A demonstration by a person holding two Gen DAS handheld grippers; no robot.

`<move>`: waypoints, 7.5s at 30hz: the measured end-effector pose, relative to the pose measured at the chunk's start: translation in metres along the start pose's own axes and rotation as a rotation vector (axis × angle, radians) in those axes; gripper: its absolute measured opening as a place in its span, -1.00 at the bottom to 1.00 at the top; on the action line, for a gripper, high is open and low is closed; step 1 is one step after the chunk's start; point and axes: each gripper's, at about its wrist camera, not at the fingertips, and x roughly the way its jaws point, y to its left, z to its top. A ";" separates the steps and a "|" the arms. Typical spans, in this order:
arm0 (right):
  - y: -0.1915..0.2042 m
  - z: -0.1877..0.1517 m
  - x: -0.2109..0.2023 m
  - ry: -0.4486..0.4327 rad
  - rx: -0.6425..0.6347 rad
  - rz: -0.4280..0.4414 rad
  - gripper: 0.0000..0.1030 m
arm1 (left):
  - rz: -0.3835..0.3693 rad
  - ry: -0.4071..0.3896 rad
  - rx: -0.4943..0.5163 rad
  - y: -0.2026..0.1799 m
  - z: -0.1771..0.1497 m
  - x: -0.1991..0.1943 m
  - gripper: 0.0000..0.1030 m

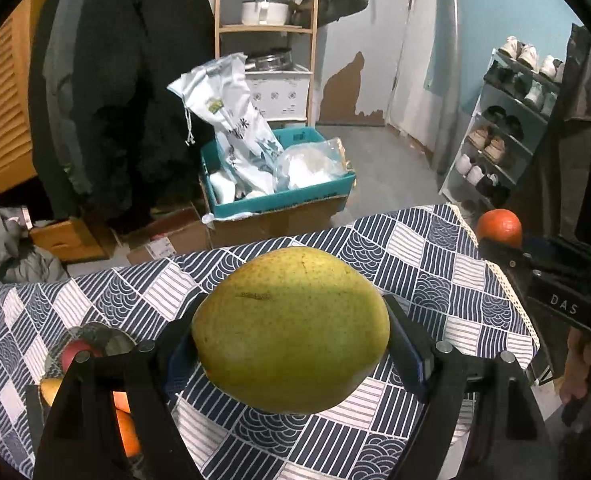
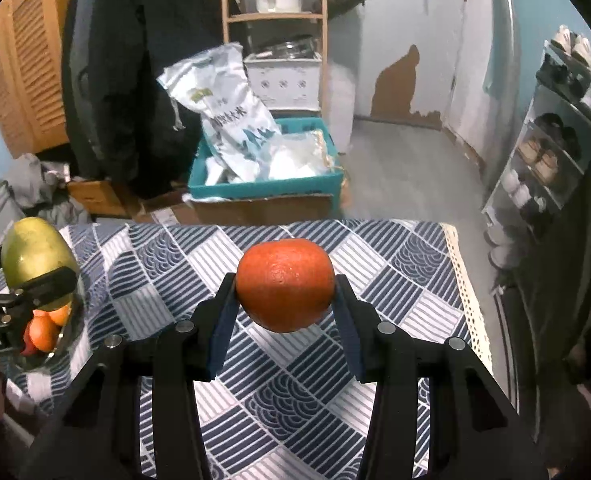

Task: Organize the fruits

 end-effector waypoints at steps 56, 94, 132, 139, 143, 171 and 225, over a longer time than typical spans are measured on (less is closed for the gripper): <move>0.215 0.015 0.036 0.092 -0.246 0.321 -0.11 | 0.162 -0.024 -0.274 0.173 -0.063 -0.068 0.63; 0.318 -0.050 0.125 0.371 -0.412 0.368 -0.11 | 0.247 0.216 -0.478 0.274 -0.143 0.002 0.63; 0.281 0.001 0.062 0.153 -0.335 0.270 0.28 | 0.248 0.084 -0.385 0.234 -0.106 -0.045 0.71; 0.271 0.011 0.033 0.053 -0.334 0.240 0.34 | 0.284 0.013 -0.336 0.218 -0.090 -0.070 0.71; 0.261 0.017 0.016 0.006 -0.318 0.239 0.38 | 0.270 -0.026 -0.331 0.211 -0.081 -0.083 0.71; 0.203 0.032 -0.055 -0.178 -0.203 0.169 0.58 | 0.314 -0.251 -0.247 0.163 -0.044 -0.156 0.98; 0.154 0.024 -0.063 -0.230 -0.182 0.062 0.60 | 0.353 -0.259 -0.173 0.125 -0.023 -0.146 0.98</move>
